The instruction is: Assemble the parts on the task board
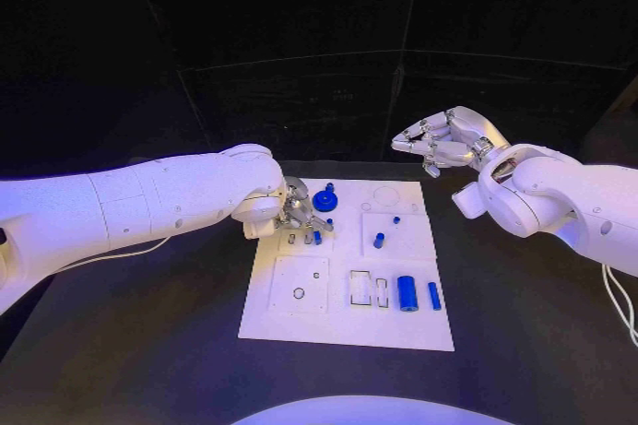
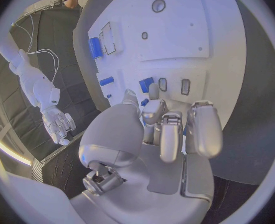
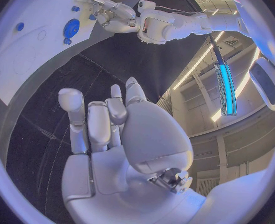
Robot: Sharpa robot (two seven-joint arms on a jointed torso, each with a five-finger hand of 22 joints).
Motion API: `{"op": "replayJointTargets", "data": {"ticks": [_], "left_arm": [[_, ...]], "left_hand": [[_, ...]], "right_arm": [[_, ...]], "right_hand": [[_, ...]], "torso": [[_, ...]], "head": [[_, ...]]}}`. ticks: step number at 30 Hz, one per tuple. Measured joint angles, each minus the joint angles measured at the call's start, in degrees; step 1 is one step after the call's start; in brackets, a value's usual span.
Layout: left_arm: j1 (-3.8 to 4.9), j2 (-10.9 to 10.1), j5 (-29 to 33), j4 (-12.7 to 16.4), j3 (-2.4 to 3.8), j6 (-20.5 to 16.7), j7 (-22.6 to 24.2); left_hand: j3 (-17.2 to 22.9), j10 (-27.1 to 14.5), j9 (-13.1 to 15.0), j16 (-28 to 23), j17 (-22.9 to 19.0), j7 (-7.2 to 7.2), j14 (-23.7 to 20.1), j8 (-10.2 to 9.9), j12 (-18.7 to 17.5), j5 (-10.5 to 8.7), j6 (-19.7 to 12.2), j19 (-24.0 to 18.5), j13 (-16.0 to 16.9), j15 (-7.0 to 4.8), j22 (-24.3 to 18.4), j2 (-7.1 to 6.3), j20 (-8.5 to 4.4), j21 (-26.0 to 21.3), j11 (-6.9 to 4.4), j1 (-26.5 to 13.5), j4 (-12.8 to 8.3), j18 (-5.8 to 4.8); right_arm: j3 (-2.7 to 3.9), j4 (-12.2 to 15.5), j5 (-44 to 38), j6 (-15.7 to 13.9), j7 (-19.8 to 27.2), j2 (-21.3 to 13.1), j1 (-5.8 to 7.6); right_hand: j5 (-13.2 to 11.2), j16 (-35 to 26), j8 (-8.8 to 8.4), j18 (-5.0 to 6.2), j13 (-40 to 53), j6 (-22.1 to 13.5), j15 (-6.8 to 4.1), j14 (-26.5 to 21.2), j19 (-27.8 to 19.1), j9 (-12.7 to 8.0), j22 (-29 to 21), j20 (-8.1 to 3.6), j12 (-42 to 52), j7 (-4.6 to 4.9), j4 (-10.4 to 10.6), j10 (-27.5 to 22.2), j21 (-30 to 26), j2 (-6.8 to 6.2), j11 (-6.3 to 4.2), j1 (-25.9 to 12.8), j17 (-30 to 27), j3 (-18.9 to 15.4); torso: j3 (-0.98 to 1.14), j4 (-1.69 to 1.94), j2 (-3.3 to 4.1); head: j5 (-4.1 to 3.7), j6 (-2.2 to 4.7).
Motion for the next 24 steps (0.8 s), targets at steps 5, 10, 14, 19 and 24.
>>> {"op": "replayJointTargets", "data": {"ticks": [5,10,14,19,24], "left_arm": [[0.00,0.2,0.0,-0.3,0.00,0.6,-0.2],[-0.01,0.5,0.0,-0.6,0.00,1.4,-0.4],[-0.02,0.5,0.0,-0.8,0.00,1.9,-0.6],[-0.02,0.7,0.0,-0.9,0.00,2.4,-0.9],[-0.02,1.1,0.0,-1.2,0.01,2.9,-1.0]], "left_hand": [[0.7,0.0,0.4,0.0,0.0,0.00,0.0,0.4,0.0,0.00,0.0,0.0,0.0,0.00,0.1,-0.16,0.00,0.2,0.00,0.4,-0.2,0.00],[0.7,0.0,0.6,0.0,0.0,0.00,0.0,0.4,0.0,0.00,0.0,0.0,0.0,0.00,0.2,-0.13,0.00,0.2,0.00,0.9,-0.2,0.00],[1.1,0.0,0.8,0.0,0.0,0.00,0.0,0.6,0.0,0.00,0.0,0.0,0.0,0.00,0.3,-0.13,0.00,0.2,0.00,0.9,-0.3,0.00],[1.5,0.0,1.0,0.0,0.0,-0.11,0.0,0.9,0.0,0.00,-0.1,0.0,0.0,0.00,0.3,-0.16,0.00,0.2,0.00,1.5,-0.4,0.00],[2.1,0.0,1.3,0.0,0.0,-0.17,0.0,0.9,0.0,0.00,-0.2,0.0,0.0,0.00,0.4,-0.05,0.00,0.2,0.00,2.0,-0.6,0.01]], "right_arm": [[0.00,0.0,0.0,0.0,-0.1,0.1,0.00],[0.00,0.0,-0.1,-0.1,-0.2,0.2,0.00],[0.00,-0.1,-0.2,-0.1,-0.3,0.2,0.00],[0.00,-0.1,-0.2,-0.1,-0.4,0.2,0.00],[0.00,-0.1,-0.3,-0.1,-0.5,0.4,0.00]], "right_hand": [[0.2,0.0,0.00,0.00,0.0,0.0,0.00,0.0,0.0,0.1,0.0,0.00,-0.3,0.00,0.0,0.0,0.0,0.00,0.00,0.0,-0.1,0.0],[0.2,0.0,0.00,0.00,0.1,-0.2,0.00,0.0,0.0,0.0,0.2,0.00,-0.3,0.20,0.0,0.0,0.0,0.00,0.00,0.0,0.1,0.0],[0.2,0.0,0.00,0.00,0.2,-0.2,0.00,0.0,0.0,0.0,0.3,0.00,-0.3,0.20,0.0,0.0,0.0,0.00,0.00,0.0,0.2,0.0],[0.2,0.0,0.00,0.00,0.2,-0.2,0.00,0.0,0.0,0.0,0.3,0.00,-0.3,0.20,0.0,0.0,0.0,0.00,0.01,0.0,0.2,0.0],[0.2,0.0,0.00,0.00,0.2,-0.3,0.00,0.0,0.0,0.0,0.3,0.00,-0.3,0.08,0.0,0.0,0.0,0.00,0.01,0.0,0.2,0.0]], "torso": [[-0.01,0.00,0.01],[-0.03,0.00,0.02],[-0.04,0.00,0.02],[-0.03,0.00,0.02],[-0.01,0.00,0.02]], "head": [[0.06,-0.14],[0.08,-0.30],[0.08,-0.40],[0.07,-0.43],[0.05,-0.51]]}}
